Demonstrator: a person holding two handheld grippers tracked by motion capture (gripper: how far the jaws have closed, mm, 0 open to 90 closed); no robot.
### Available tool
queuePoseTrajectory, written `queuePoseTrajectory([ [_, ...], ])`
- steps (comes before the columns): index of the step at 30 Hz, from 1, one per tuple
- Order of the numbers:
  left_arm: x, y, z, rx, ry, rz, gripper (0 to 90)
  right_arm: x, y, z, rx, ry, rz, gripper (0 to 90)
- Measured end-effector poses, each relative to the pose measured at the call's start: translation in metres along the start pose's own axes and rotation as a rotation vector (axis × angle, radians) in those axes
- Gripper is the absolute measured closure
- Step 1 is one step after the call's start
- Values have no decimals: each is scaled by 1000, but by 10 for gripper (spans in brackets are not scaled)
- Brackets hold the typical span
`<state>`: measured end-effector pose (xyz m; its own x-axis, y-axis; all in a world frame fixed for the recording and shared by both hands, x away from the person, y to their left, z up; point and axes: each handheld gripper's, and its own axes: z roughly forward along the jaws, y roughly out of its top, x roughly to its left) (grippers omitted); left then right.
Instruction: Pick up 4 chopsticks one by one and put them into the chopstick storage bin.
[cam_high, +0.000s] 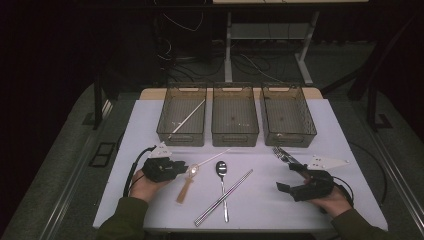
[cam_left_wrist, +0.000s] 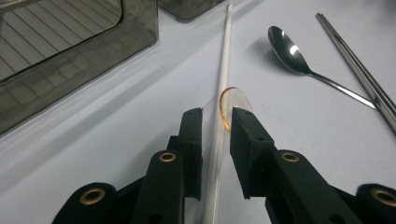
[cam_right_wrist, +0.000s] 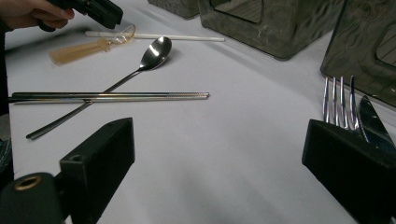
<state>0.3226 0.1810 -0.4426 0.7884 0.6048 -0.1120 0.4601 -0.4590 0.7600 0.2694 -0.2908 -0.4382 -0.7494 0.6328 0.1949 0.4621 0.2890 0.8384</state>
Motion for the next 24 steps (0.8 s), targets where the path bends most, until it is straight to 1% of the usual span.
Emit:
queuePoseTrajectory([
  [3,0,-1,3,12,-2,4,750,0,0,0,0,-1,1,95],
  [4,0,-1,4,16,-3,-1,754,0,0,0,1,0,-2,95],
  [8,1,-1,6,26,-3,9,768,0,0,0,1,-2,-2,95],
  [9,1,-1,6,33,-3,18,770,0,0,0,1,-2,-3,95],
  [11,0,-1,7,39,-4,14,777,0,0,0,1,-2,-4,95],
  [12,0,-2,8,40,-3,19,778,0,0,0,0,-1,-5,95],
  [13,1,-2,8,50,-6,29,779,0,0,0,0,-1,-5,95],
  [15,0,-2,8,58,-3,30,786,0,0,0,0,-1,-5,95],
  [17,0,-2,10,60,-9,23,790,0,0,0,0,-1,-4,95],
  [24,1,-3,11,57,-10,22,809,0,0,0,0,-1,-6,95],
])
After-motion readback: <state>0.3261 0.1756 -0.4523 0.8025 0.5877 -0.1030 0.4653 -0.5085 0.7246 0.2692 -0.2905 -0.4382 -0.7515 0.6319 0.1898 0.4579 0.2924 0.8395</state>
